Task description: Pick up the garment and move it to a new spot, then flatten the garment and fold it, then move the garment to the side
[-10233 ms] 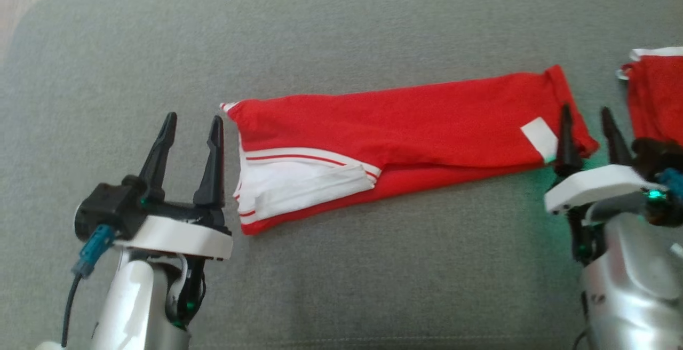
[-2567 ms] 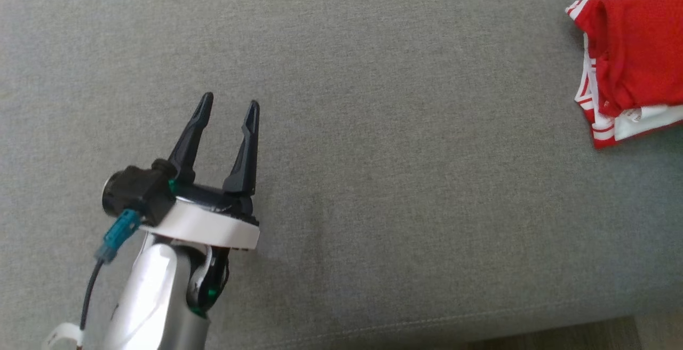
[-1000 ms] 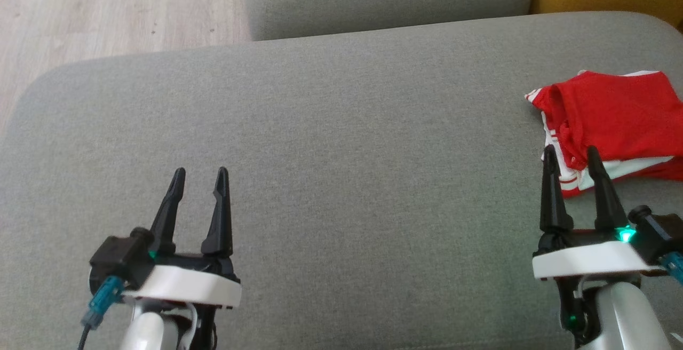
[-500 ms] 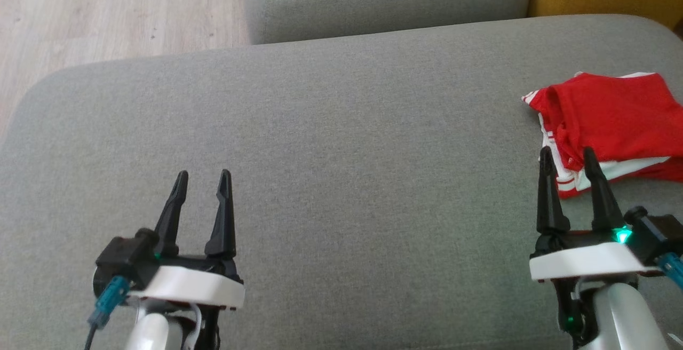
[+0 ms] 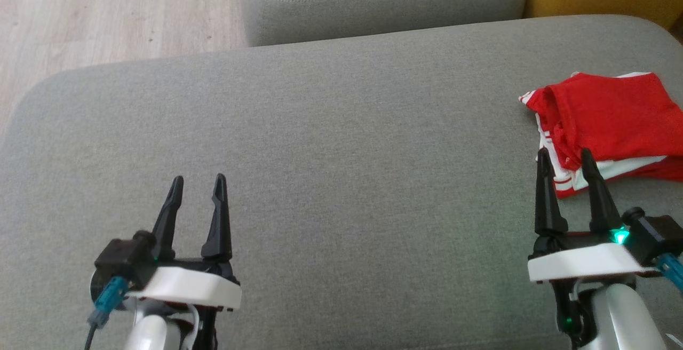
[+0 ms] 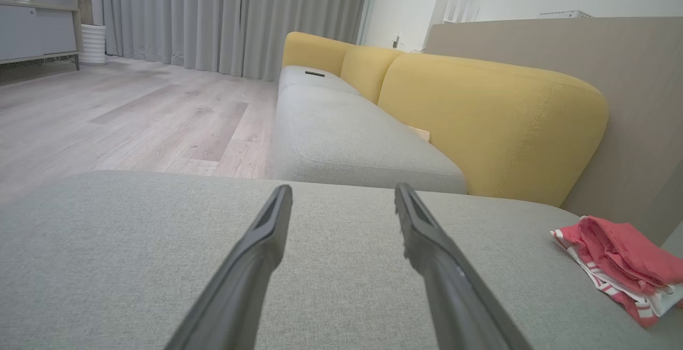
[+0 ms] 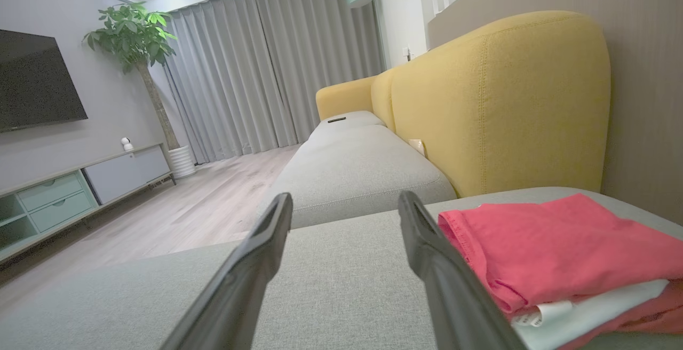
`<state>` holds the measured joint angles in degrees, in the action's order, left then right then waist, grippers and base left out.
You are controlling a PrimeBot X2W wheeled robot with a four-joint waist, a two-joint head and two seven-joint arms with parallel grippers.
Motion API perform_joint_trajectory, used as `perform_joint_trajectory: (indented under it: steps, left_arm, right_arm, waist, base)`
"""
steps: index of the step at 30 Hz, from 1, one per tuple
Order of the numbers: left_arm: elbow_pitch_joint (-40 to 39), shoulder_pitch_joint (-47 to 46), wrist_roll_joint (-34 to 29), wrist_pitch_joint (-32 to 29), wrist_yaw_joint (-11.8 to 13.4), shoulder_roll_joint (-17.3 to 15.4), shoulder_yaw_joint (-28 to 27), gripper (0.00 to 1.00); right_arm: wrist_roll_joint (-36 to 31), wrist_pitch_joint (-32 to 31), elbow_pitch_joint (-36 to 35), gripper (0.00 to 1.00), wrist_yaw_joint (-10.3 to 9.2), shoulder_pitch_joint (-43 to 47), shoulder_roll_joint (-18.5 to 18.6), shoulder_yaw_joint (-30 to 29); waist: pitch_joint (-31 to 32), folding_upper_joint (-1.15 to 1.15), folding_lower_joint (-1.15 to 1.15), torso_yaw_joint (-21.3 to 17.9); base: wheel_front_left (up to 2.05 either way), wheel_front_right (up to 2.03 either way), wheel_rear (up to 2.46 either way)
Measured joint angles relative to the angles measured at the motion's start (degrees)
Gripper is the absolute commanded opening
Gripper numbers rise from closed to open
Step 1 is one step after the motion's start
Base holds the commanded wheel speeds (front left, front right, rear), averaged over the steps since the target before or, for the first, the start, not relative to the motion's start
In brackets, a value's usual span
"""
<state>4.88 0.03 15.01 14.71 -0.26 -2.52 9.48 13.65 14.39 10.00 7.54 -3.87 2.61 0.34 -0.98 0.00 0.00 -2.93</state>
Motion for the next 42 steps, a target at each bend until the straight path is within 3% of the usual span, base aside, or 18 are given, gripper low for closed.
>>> perform_joint_trajectory:
  steps: [17, 18, 24, 42]
  left_arm:
    - [0.3, 0.0, 0.2, 0.0, 0.2, 0.0, -1.0, 1.0]
    - [0.2, 0.0, 0.3, 0.0, 0.3, 0.0, -1.1, 0.0]
    - [5.2, 3.0, 0.9, -0.4, 0.3, 0.1, -0.8, 0.0]
    - [6.1, 3.1, 12.6, -2.8, -0.8, 0.1, -1.4, 0.0]
  right_arm:
    - [0.5, 0.0, 0.0, 1.0, 0.0, 0.0, 0.0, 0.0]
    - [0.5, 0.0, 0.0, 0.0, 0.0, 0.0, 0.0, 0.0]
    - [1.1, -0.3, 5.0, 0.0, 0.0, 2.7, -0.1, 0.0]
    - [12.8, -2.9, 5.1, 0.0, 0.0, 3.2, -0.1, -0.5]
  waist:
    - [0.0, 0.0, 0.0, -0.2]
    - [0.0, 0.0, 0.0, -0.2]
    - [0.0, 0.0, 0.0, -0.1]
    - [0.1, 0.0, 0.0, 0.3]
  base:
    - [0.0, 0.0, 0.0]
    - [0.0, 0.0, 0.0]
    - [0.0, 0.0, 0.0]
    - [0.0, 0.0, 0.0]
